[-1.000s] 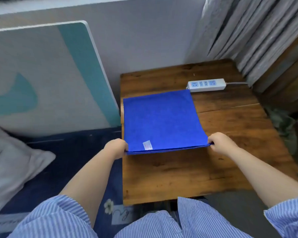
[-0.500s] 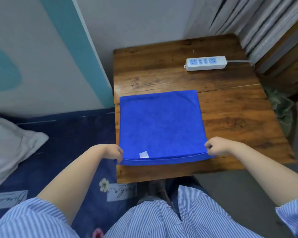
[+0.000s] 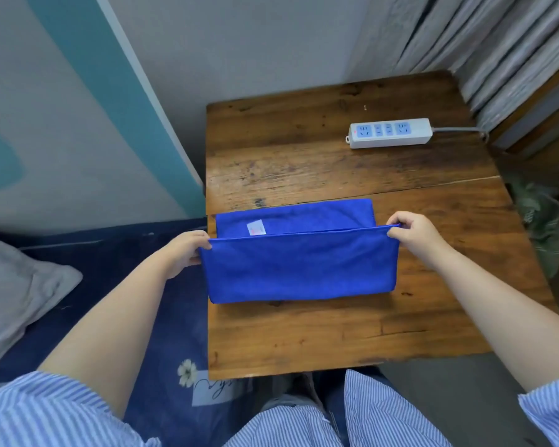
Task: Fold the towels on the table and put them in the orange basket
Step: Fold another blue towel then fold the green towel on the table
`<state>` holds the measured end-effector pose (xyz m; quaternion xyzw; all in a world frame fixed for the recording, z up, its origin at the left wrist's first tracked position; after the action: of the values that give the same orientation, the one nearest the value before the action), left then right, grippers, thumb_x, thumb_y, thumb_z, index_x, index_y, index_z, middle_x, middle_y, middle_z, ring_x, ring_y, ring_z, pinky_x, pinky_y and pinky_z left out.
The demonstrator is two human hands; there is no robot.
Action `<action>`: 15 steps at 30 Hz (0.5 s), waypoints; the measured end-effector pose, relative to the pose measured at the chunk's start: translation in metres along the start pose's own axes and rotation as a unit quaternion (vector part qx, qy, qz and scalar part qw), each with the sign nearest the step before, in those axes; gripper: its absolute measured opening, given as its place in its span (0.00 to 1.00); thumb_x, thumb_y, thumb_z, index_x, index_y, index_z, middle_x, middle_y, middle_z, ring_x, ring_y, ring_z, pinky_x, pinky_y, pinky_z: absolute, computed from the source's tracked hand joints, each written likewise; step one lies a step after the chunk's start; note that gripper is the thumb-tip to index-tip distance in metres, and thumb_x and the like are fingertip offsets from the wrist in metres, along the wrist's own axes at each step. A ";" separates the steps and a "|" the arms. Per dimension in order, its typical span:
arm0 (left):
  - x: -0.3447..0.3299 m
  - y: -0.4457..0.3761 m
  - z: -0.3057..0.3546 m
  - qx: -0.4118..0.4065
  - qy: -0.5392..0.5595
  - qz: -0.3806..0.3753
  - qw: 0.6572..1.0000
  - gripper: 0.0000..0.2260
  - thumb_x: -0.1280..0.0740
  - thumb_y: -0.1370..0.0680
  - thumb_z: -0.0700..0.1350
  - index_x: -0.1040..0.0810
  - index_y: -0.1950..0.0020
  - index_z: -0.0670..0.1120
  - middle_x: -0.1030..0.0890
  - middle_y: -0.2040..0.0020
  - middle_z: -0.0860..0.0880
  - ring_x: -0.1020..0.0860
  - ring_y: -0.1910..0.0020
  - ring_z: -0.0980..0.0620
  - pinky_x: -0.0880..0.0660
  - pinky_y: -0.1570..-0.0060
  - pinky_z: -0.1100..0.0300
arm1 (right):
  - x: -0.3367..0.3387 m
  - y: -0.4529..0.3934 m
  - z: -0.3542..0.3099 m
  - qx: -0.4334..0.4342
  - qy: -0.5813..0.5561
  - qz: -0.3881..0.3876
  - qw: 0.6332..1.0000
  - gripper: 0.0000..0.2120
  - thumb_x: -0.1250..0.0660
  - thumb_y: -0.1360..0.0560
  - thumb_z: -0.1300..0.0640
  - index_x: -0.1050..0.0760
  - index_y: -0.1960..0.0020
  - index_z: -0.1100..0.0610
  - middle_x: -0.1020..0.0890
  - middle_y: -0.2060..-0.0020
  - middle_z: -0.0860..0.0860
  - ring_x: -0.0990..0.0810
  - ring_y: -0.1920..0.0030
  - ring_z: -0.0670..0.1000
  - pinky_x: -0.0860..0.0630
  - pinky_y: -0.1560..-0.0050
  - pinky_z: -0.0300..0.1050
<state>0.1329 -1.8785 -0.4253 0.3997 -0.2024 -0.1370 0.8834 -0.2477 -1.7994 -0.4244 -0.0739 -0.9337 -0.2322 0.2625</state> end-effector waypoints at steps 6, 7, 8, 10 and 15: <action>-0.015 -0.027 0.006 0.025 0.071 0.062 0.995 0.12 0.44 0.22 0.34 0.34 0.65 0.45 0.28 0.65 0.47 0.30 0.67 0.52 0.35 0.67 0.61 | -0.010 -0.047 0.005 -0.084 -0.095 -0.011 0.992 0.15 0.42 0.26 0.70 0.32 0.67 0.55 0.30 0.70 0.53 0.32 0.68 0.50 0.35 0.67 0.42; -0.018 -0.029 0.003 0.033 0.062 0.065 0.995 0.12 0.44 0.23 0.35 0.34 0.65 0.45 0.29 0.65 0.48 0.30 0.67 0.52 0.36 0.68 0.60 | -0.012 -0.050 0.006 -0.103 -0.104 -0.022 0.989 0.15 0.43 0.26 0.70 0.32 0.68 0.56 0.30 0.70 0.53 0.32 0.69 0.50 0.35 0.69 0.41; -0.020 -0.032 0.000 0.047 0.047 0.065 0.996 0.12 0.44 0.23 0.35 0.34 0.66 0.45 0.29 0.65 0.48 0.31 0.67 0.52 0.37 0.69 0.60 | -0.012 -0.053 0.008 -0.122 -0.106 -0.040 0.986 0.15 0.44 0.27 0.71 0.32 0.68 0.56 0.30 0.71 0.53 0.32 0.70 0.50 0.35 0.71 0.39; -0.025 -0.037 -0.009 0.100 0.004 0.048 0.994 0.11 0.43 0.23 0.36 0.35 0.66 0.45 0.30 0.65 0.48 0.32 0.68 0.52 0.38 0.70 0.61 | -0.013 -0.056 0.012 -0.165 -0.089 -0.097 0.977 0.16 0.46 0.29 0.72 0.30 0.69 0.57 0.30 0.75 0.51 0.32 0.75 0.48 0.35 0.77 0.35; -0.029 -0.053 -0.012 0.166 -0.052 0.042 0.984 0.10 0.42 0.24 0.36 0.35 0.65 0.45 0.31 0.66 0.47 0.33 0.70 0.50 0.39 0.71 0.62 | -0.014 -0.067 0.021 -0.217 -0.038 -0.158 0.962 0.15 0.47 0.31 0.72 0.28 0.68 0.59 0.31 0.77 0.52 0.36 0.74 0.50 0.39 0.79 0.32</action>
<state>0.1085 -1.8935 -0.4801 0.5245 -0.2851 -0.0847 0.7978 -0.2625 -1.8484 -0.4738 0.0110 -0.8700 -0.4648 0.1642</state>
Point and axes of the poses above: each hand's wrist, its own y-axis away from the middle knuckle, its own x-axis out of the back of the hand, z = x × y, the point moved 3 cm from there along -y, towards the middle knuckle
